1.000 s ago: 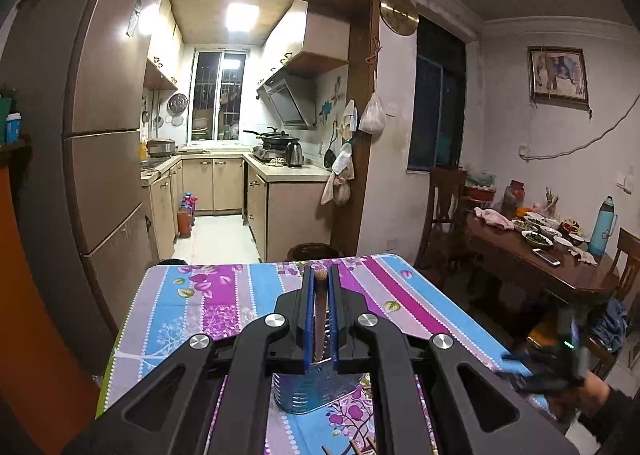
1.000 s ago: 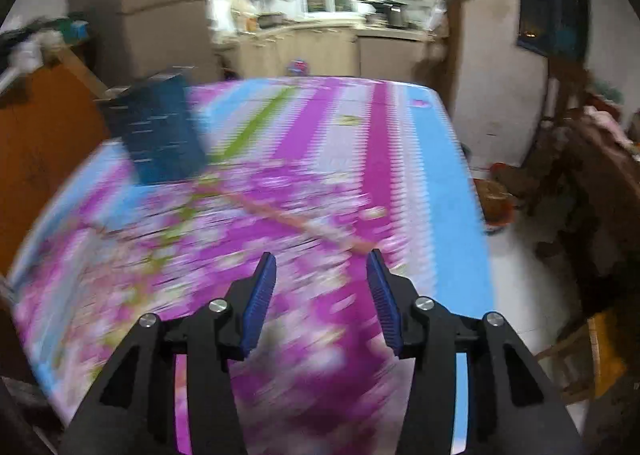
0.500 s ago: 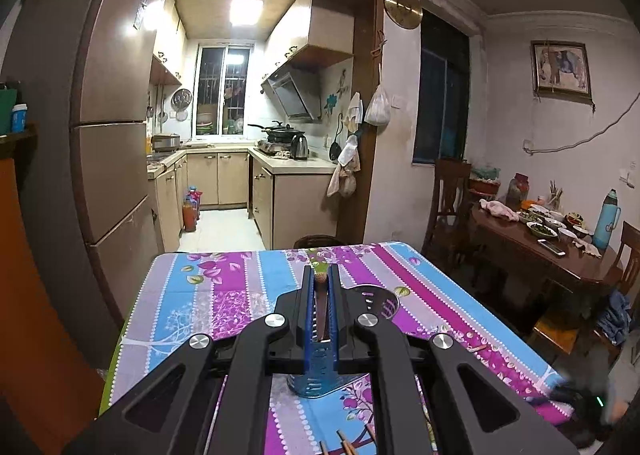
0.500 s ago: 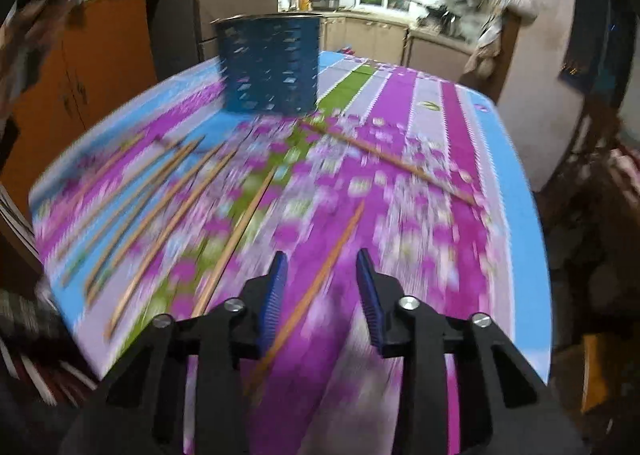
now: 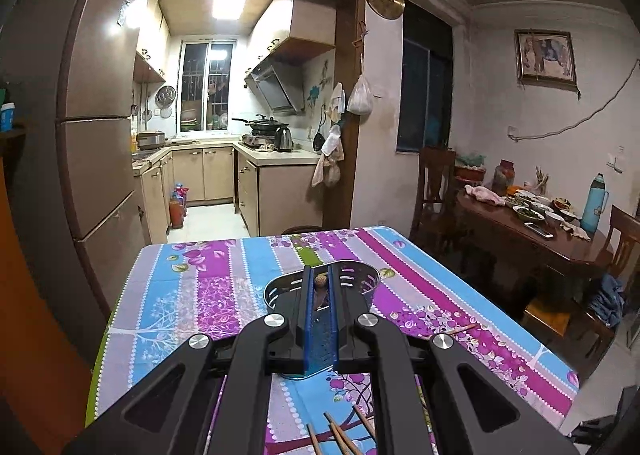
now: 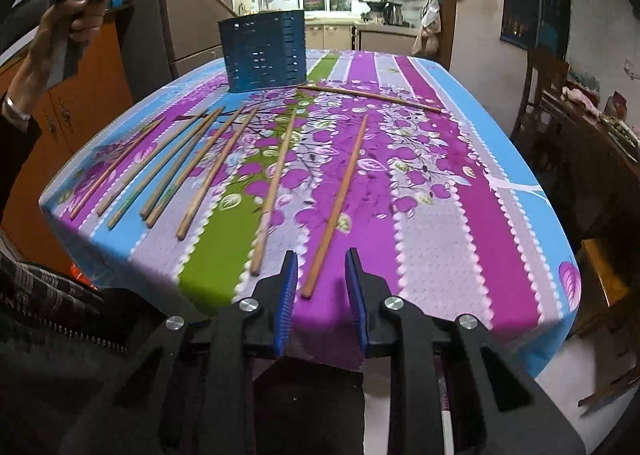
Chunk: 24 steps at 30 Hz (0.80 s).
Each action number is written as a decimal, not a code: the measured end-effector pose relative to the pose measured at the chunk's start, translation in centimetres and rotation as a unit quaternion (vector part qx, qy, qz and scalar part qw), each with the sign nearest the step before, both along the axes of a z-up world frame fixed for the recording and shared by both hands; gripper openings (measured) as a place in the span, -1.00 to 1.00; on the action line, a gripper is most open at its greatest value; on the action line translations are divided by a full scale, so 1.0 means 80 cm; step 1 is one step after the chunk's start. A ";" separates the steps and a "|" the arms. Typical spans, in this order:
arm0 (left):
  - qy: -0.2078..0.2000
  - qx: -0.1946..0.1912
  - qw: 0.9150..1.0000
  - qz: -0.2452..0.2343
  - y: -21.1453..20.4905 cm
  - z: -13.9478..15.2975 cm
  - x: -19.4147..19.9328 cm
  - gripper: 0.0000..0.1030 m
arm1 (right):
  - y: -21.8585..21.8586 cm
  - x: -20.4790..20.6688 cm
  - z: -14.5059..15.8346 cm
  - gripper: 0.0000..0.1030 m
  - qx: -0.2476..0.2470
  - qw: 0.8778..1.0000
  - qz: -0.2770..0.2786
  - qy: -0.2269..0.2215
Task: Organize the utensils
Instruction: 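Grasp another chopstick with the right tool while the left tool stays at the holder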
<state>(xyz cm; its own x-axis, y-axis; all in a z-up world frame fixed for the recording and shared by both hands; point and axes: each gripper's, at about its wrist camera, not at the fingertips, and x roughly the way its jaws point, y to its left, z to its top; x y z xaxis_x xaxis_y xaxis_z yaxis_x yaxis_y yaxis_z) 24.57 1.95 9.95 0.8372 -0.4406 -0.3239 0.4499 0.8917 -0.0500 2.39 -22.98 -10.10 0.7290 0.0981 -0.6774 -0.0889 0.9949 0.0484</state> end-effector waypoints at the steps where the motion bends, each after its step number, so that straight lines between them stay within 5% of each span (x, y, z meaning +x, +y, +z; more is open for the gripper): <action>1: -0.003 0.003 1.000 0.001 -0.001 -0.001 -0.001 -0.85 | 0.002 -0.001 -0.002 -0.55 0.000 1.000 -0.003 -0.004; 7: -0.001 0.007 1.000 0.004 0.000 -0.009 0.001 -0.85 | 0.009 -0.011 -0.024 -0.57 -0.011 0.999 -0.033 -0.026; 11: -0.003 0.001 1.000 0.005 0.005 -0.008 0.002 -0.85 | 0.017 -0.014 -0.027 -0.88 -0.017 0.998 -0.037 -0.042; 16: -0.004 -0.003 1.000 0.006 0.008 -0.006 0.005 -0.85 | 0.010 -0.012 -0.021 -0.90 -0.009 0.998 -0.052 -0.039; 24: -0.018 -0.011 1.000 -0.005 0.005 0.010 0.005 -0.85 | -0.003 0.005 0.097 -0.91 -0.049 0.988 -0.015 -0.149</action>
<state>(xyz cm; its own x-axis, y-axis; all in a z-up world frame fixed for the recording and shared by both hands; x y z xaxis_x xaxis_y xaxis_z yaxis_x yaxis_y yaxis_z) 24.99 2.34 10.78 0.8436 -0.4559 -0.2838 0.4610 0.8858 -0.0526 2.81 -23.25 -2.35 0.8989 0.0184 -0.4377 -0.0552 0.9959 -0.0715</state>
